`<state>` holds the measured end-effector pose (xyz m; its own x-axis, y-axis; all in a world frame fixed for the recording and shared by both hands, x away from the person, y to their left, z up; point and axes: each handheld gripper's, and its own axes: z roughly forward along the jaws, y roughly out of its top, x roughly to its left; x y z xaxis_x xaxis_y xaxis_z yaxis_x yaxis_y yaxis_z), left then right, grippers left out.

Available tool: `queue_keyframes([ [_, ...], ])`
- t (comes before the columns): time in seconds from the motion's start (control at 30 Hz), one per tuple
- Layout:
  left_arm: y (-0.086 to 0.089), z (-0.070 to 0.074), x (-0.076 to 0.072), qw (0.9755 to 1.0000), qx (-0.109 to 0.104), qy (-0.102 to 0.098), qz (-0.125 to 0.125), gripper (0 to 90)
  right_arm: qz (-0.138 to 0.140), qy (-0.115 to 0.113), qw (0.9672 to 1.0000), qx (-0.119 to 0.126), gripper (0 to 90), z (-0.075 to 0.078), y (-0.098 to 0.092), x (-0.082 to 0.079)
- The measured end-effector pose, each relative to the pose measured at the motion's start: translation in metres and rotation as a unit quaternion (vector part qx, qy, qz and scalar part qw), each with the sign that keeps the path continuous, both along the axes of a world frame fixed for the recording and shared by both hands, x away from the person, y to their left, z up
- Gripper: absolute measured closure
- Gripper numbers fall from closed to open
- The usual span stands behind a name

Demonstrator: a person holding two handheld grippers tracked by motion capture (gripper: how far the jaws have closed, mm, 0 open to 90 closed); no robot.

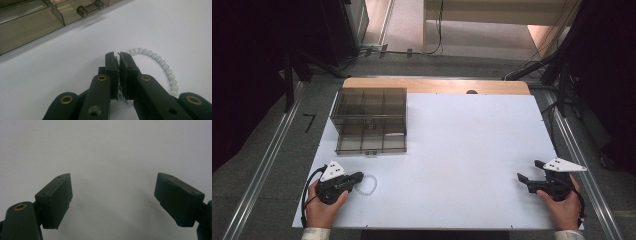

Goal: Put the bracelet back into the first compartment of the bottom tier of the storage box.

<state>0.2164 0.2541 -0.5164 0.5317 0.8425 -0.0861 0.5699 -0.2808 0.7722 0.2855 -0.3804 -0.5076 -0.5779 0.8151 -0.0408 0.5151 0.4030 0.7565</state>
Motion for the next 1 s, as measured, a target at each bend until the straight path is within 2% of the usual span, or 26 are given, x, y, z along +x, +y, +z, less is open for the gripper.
queue_keyframes([
  [0.07,0.001,0.001,-0.001,1.0000,-0.004,-0.004,-0.001,86.6,0.001,0.001,1.0000,0.001,13.8,0.000,0.000,0.000],
  [0.17,0.004,0.005,-0.002,0.9997,-0.022,-0.010,0.002,86.6,0.000,0.001,1.0000,0.001,13.8,0.000,0.000,0.000],
  [0.3,0.005,0.013,-0.005,0.9992,-0.031,-0.025,0.004,86.6,-0.001,0.001,1.0000,0.000,13.8,0.000,0.000,0.000],
  [0.4,0.006,0.016,-0.006,0.9989,-0.036,-0.027,0.006,86.6,-0.001,0.001,1.0000,-0.002,13.8,0.000,0.000,0.000],
  [0.63,0.003,0.028,-0.010,0.9984,-0.041,-0.039,0.007,86.6,0.000,0.002,1.0000,-0.001,13.8,0.000,0.000,0.000],
  [0.73,0.004,0.033,-0.012,0.9981,-0.043,-0.042,0.014,86.6,0.000,0.002,1.0000,-0.002,13.8,0.000,0.000,0.000],
  [1.0,0.009,0.040,-0.015,0.9973,-0.050,-0.050,0.020,86.6,0.001,0.003,1.0000,-0.003,13.8,0.000,0.000,0.001],
])
